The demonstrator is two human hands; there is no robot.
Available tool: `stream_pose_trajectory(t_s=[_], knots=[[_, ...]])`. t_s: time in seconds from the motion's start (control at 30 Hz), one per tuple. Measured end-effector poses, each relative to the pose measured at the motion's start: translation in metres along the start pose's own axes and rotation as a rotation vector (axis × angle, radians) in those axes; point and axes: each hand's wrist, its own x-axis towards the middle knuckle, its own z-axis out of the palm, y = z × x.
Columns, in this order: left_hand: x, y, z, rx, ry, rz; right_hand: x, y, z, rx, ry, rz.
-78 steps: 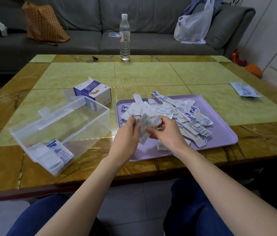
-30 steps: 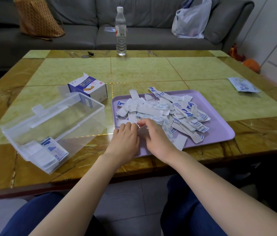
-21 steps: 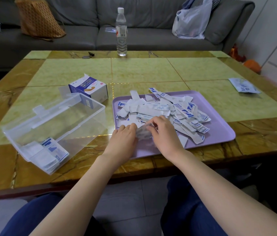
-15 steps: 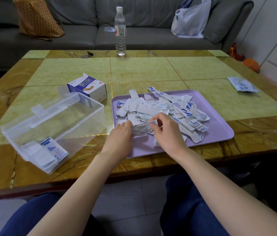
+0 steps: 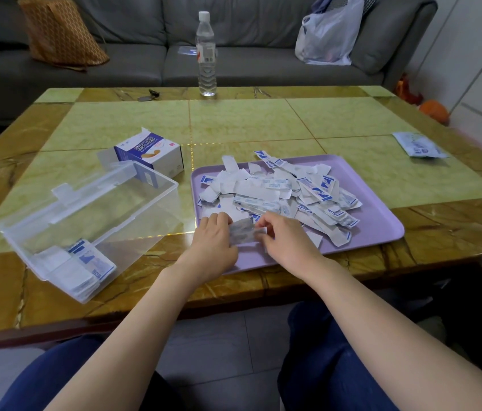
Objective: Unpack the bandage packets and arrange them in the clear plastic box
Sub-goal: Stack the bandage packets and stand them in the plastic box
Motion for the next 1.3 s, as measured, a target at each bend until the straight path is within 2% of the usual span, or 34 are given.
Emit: stream_pose_trajectory(t_s=[0.1, 0.27, 0.37, 0.43, 0.53, 0.63, 0.7, 0.77, 0.87, 1.3], knots=[[-0.004, 0.002, 0.002, -0.017, 0.005, 0.049, -0.001, -0.003, 0.005, -0.041, -0.01, -0.032], [-0.005, -0.001, 0.008, 0.007, 0.057, 0.14, 0.002, -0.006, 0.013, -0.139, 0.127, -0.119], [-0.007, 0.004, 0.007, -0.108, 0.047, 0.137, -0.001, -0.008, 0.02, 0.066, -0.074, -0.123], [-0.008, 0.009, 0.006, -0.196, 0.024, 0.128, 0.0, -0.007, 0.022, 0.138, -0.125, -0.144], [-0.01, 0.007, 0.005, -0.192, 0.014, 0.122, 0.003, -0.004, 0.023, 0.114, -0.03, -0.124], [-0.009, -0.004, -0.001, 0.027, 0.12, 0.109, 0.007, 0.001, 0.021, 0.003, 0.06, -0.095], [-0.009, -0.009, -0.005, -0.024, 0.143, 0.057, 0.008, 0.004, 0.021, -0.04, 0.061, -0.108], [-0.01, -0.009, -0.007, -0.146, 0.122, 0.016, 0.007, 0.004, 0.021, -0.057, 0.06, -0.123], [-0.011, -0.011, -0.007, -0.191, 0.121, 0.015, 0.005, 0.001, 0.018, -0.002, 0.065, -0.148], [-0.017, -0.009, -0.004, -0.066, -0.005, 0.094, -0.001, -0.003, 0.016, -0.039, -0.055, -0.219]])
